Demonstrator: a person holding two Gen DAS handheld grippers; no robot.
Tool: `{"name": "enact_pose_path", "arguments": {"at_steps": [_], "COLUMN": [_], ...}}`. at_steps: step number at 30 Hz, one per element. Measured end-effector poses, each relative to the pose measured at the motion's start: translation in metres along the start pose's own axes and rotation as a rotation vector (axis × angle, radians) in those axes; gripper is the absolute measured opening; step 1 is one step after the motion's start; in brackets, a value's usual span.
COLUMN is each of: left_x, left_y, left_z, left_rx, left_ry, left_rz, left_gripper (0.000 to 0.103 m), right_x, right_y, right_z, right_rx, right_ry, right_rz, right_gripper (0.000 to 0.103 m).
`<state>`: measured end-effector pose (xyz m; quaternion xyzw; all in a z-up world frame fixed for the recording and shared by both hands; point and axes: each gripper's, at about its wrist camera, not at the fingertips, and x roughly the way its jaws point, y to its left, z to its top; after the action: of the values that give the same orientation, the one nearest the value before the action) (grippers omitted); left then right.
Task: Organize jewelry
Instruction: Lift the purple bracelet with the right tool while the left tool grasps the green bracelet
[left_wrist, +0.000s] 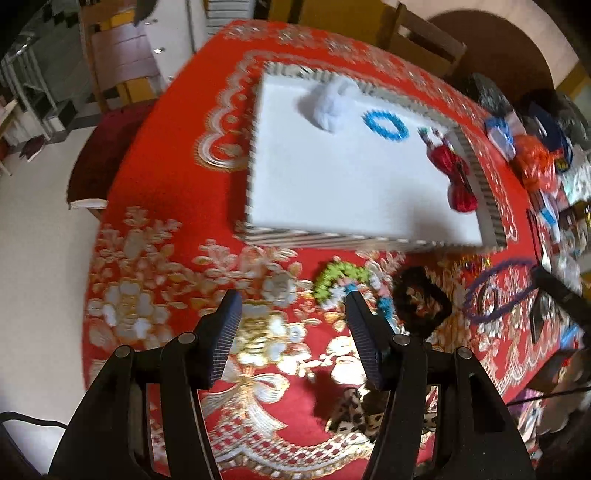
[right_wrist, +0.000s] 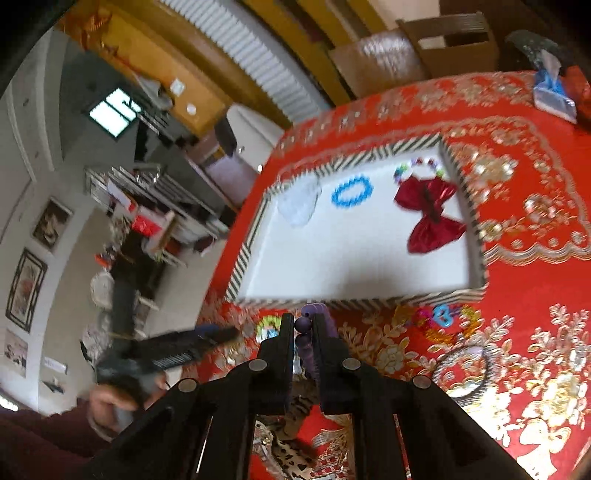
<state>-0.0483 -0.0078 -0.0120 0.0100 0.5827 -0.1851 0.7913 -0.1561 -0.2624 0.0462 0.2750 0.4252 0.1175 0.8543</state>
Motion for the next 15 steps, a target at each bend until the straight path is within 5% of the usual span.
{"name": "enact_pose_path", "arguments": {"at_steps": [9, 12, 13, 15], "left_x": [0.032, 0.044, 0.044, 0.044], "left_y": [-0.015, -0.018, -0.02, -0.024], "left_z": [0.008, 0.009, 0.009, 0.007], "left_rx": [0.02, 0.034, 0.05, 0.081], "left_ry": [0.012, 0.031, 0.027, 0.03], "left_rz": [0.007, -0.042, -0.04, -0.035], "left_gripper": [0.057, 0.033, 0.016, 0.012], "right_x": [-0.02, -0.017, -0.016, -0.015], "right_y": [-0.002, -0.001, 0.0, 0.003], "right_z": [0.006, 0.006, 0.006, 0.007], "right_rx": [0.019, 0.012, 0.009, 0.005], "right_ry": [-0.041, -0.036, -0.037, -0.04], "right_rz": [-0.013, -0.017, -0.015, -0.009], "right_gripper": [0.009, 0.009, 0.009, 0.009]}}
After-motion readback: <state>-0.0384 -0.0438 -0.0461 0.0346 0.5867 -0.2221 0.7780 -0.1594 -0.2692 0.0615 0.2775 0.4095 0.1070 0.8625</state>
